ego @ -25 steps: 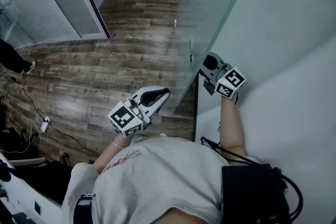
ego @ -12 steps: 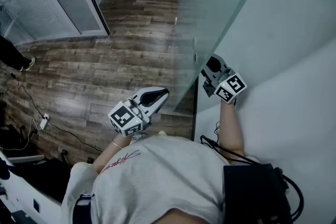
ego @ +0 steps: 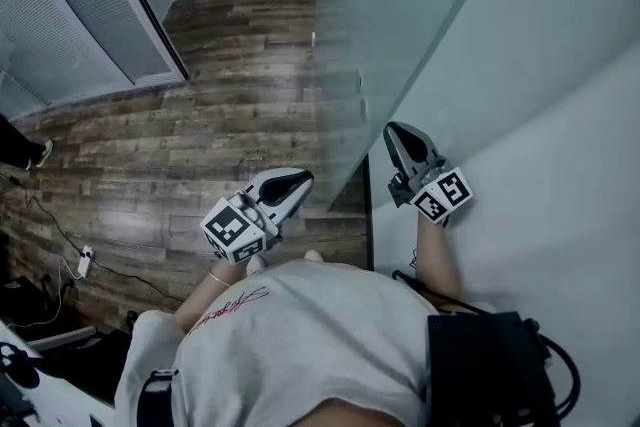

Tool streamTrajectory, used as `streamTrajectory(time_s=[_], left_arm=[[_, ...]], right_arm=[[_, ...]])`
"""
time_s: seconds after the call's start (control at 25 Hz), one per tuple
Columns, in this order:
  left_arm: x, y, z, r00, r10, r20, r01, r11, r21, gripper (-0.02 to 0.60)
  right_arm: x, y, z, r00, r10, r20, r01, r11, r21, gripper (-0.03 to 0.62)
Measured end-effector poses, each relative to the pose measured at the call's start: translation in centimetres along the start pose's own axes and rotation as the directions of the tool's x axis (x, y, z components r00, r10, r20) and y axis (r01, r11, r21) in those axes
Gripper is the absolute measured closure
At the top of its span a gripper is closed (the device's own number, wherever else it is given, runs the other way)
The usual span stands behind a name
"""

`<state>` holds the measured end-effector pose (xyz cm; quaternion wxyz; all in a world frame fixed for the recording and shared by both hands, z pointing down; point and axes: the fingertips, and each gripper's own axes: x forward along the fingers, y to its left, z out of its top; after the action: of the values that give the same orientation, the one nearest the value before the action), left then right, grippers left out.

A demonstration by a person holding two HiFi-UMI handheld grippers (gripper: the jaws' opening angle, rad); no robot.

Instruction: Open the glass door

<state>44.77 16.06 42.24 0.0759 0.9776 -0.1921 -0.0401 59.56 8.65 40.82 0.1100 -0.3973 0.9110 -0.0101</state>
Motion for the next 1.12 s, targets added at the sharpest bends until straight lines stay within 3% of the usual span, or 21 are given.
streamTrajectory(time_s=[0.44,0.6,1.12], left_arm=[[-2.8,0.9,1.3,0.99,-0.142,-0.009,0.142,0.99,0.023,0.546],[-0.9,1.7,1.6,0.982,-0.188,-0.017,0.189,0.982,0.014,0.547],[-3.7,1.6,2.3,0.962,-0.272,-0.009,0.272,0.962,0.012,0.546]], right_arm=[[-2.1,10.0,0.7,0.994,-0.107,-0.024,0.102,0.982,-0.156,0.576],[-1.7,9.4,1.1,0.991,-0.135,-0.024,0.129,0.977,-0.168,0.576],[-0.6,14.2,-0.9,0.973,-0.226,-0.044,0.21,0.951,-0.228,0.576]])
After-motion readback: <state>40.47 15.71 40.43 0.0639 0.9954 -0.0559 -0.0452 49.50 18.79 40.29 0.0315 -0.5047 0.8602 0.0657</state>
